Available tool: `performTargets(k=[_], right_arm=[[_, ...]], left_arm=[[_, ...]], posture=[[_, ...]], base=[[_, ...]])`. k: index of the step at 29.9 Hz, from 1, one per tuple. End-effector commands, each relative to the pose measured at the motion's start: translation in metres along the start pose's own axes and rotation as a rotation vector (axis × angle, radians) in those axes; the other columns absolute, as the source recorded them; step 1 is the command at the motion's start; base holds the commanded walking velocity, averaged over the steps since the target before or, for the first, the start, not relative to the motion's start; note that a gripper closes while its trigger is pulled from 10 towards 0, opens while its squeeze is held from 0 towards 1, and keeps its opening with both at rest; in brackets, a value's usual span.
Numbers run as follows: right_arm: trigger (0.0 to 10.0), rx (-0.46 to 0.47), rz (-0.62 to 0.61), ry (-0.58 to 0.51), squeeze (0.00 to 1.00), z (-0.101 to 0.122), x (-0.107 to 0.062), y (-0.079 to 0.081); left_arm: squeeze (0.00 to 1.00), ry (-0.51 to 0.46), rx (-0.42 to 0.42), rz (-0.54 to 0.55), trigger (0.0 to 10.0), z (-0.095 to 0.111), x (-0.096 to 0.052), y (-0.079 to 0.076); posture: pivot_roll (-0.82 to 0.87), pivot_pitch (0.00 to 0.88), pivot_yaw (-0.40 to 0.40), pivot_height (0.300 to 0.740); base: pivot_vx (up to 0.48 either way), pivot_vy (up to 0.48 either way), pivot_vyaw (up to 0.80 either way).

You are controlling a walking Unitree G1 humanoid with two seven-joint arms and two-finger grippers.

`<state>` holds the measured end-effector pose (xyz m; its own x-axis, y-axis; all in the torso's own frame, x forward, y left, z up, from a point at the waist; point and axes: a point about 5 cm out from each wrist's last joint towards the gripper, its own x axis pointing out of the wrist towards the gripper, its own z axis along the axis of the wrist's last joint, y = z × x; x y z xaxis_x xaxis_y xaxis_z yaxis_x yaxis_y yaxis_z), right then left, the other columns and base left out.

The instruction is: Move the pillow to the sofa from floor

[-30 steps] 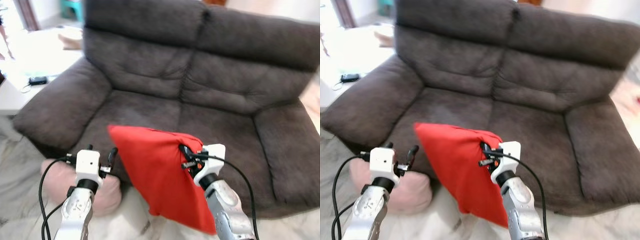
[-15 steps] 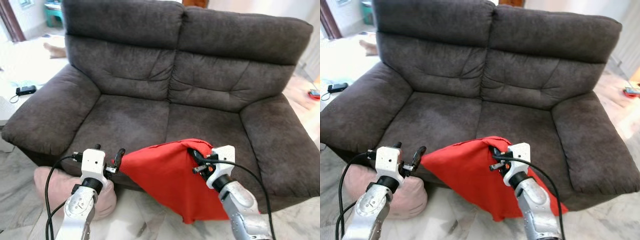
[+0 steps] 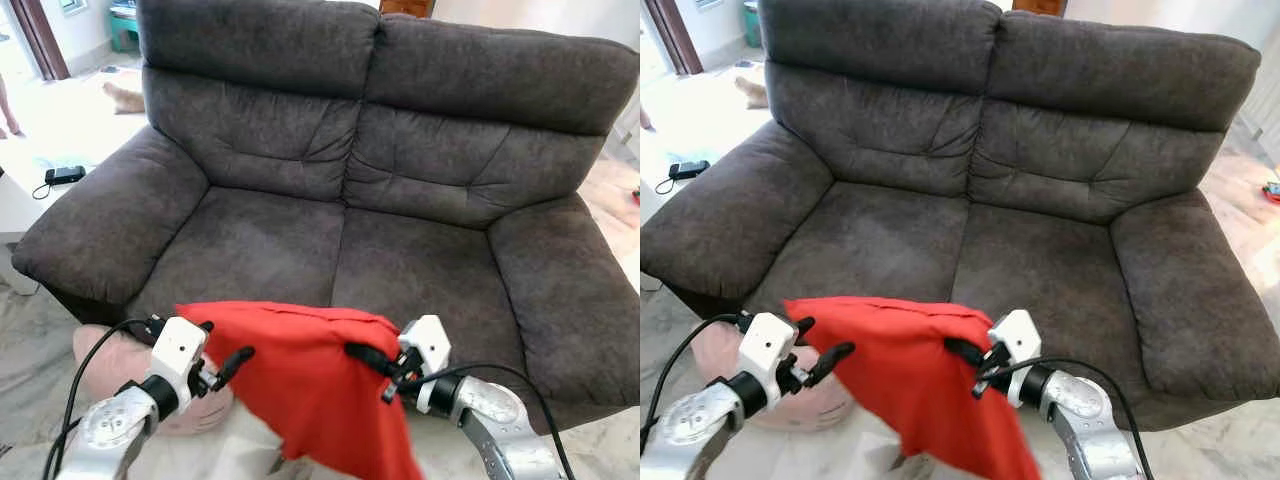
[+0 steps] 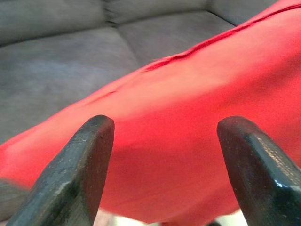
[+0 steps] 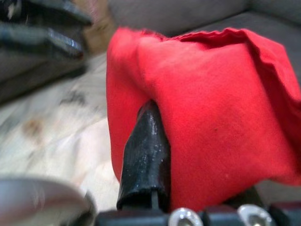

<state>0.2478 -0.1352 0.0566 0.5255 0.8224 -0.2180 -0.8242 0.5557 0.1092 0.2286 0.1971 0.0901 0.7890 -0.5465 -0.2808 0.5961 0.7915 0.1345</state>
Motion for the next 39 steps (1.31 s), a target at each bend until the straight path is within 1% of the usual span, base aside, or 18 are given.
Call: performTargets(k=[1,5,9,11,16,17,22,24,25,28,30,31,32,33,35,37,38,39], right_arm=[[10.0,-0.073,0.039,-0.066,0.00,0.021,-0.002,-0.002],[10.0,-0.081,0.102,-0.023,0.00,0.017,-0.008,-0.003],[10.0,-0.083,0.210,0.034,0.00,0.010,-0.016,0.003],[10.0,-0.074,0.230,0.041,0.00,0.008,-0.020,0.002],[10.0,-0.074,0.259,0.081,0.00,0.003,-0.024,0.001],[10.0,-0.063,0.267,0.076,0.00,0.003,-0.025,0.001],[10.0,-0.054,0.304,0.082,0.00,0.003,-0.028,0.002],[10.0,-0.052,0.324,0.082,0.00,0.004,-0.031,0.002],[10.0,-0.053,0.333,0.082,0.00,0.005,-0.032,0.001],[10.0,-0.054,0.339,0.081,0.00,0.005,-0.033,0.000],[10.0,-0.055,0.346,0.081,0.00,0.006,-0.033,-0.001],[10.0,-0.055,0.347,0.081,0.00,0.006,-0.033,-0.001],[10.0,-0.062,0.344,0.079,0.00,0.007,-0.032,-0.002],[10.0,-0.062,0.344,0.079,0.00,0.007,-0.032,-0.002],[10.0,-0.058,0.357,0.070,0.00,0.009,-0.031,-0.003],[10.0,-0.058,0.370,0.066,0.00,0.010,-0.031,-0.002],[10.0,-0.063,0.373,0.065,0.00,0.012,-0.031,-0.003],[10.0,-0.063,0.373,0.065,0.00,0.012,-0.031,-0.003]], left_arm=[[0.00,0.012,-0.015,-0.078,10.0,0.003,-0.002,-0.008],[0.00,0.048,-0.022,-0.163,10.0,0.006,-0.012,-0.012],[0.00,0.106,0.027,-0.244,10.0,0.005,-0.019,-0.019],[0.00,0.135,0.032,-0.299,10.0,0.003,-0.023,-0.025],[0.00,0.172,0.026,-0.372,10.0,0.005,-0.028,-0.030],[0.00,0.189,0.043,-0.390,10.0,0.005,-0.030,-0.030],[0.00,0.223,0.082,-0.400,10.0,0.005,-0.035,-0.028],[0.00,0.262,0.116,-0.427,10.0,0.002,-0.039,-0.030],[0.00,0.302,0.160,-0.451,10.0,-0.003,-0.043,-0.031],[0.00,0.309,0.172,-0.455,10.0,-0.007,-0.047,-0.033],[0.00,0.318,0.195,-0.456,10.0,-0.010,-0.049,-0.035],[0.00,0.332,0.216,-0.457,10.0,-0.013,-0.050,-0.035],[0.00,0.352,0.293,-0.445,10.0,-0.020,-0.051,-0.035],[0.00,0.352,0.293,-0.445,10.0,-0.020,-0.051,-0.035],[0.00,0.372,0.341,-0.427,10.0,-0.029,-0.054,-0.034],[0.00,0.379,0.366,-0.412,10.0,-0.033,-0.055,-0.033],[0.00,0.390,0.405,-0.396,10.0,-0.036,-0.055,-0.030],[0.00,0.390,0.405,-0.396,10.0,-0.036,-0.055,-0.030]], posture=[[0.06,0.032,-0.089,0.740],[0.07,0.039,-0.092,0.740],[0.07,0.045,-0.092,0.740],[0.07,0.048,-0.092,0.740],[0.07,0.053,-0.095,0.740],[0.07,0.053,-0.095,0.740],[0.07,0.056,-0.097,0.740],[0.07,0.059,-0.096,0.740],[0.07,0.061,-0.096,0.740],[0.07,0.062,-0.097,0.740],[0.08,0.065,-0.098,0.740],[0.08,0.065,-0.098,0.740],[0.08,0.066,-0.098,0.740],[0.08,0.066,-0.098,0.740],[0.08,0.071,-0.099,0.740],[0.08,0.070,-0.100,0.740],[0.09,0.071,-0.101,0.740],[0.09,0.071,-0.101,0.740]], base=[[0.000,0.000,0.00],[0.000,0.000,0.00],[0.000,0.000,0.00],[0.000,0.000,0.00],[0.000,0.000,0.00],[0.000,0.000,0.00],[0.000,0.000,0.00],[0.000,0.000,0.00],[0.000,0.000,0.00],[0.000,0.000,0.00],[0.000,0.000,0.00],[0.000,0.000,0.00],[0.000,0.000,0.00],[0.000,0.000,0.00],[0.000,0.000,0.00],[0.000,0.000,0.00],[0.000,0.000,0.00],[0.000,0.000,0.00]])
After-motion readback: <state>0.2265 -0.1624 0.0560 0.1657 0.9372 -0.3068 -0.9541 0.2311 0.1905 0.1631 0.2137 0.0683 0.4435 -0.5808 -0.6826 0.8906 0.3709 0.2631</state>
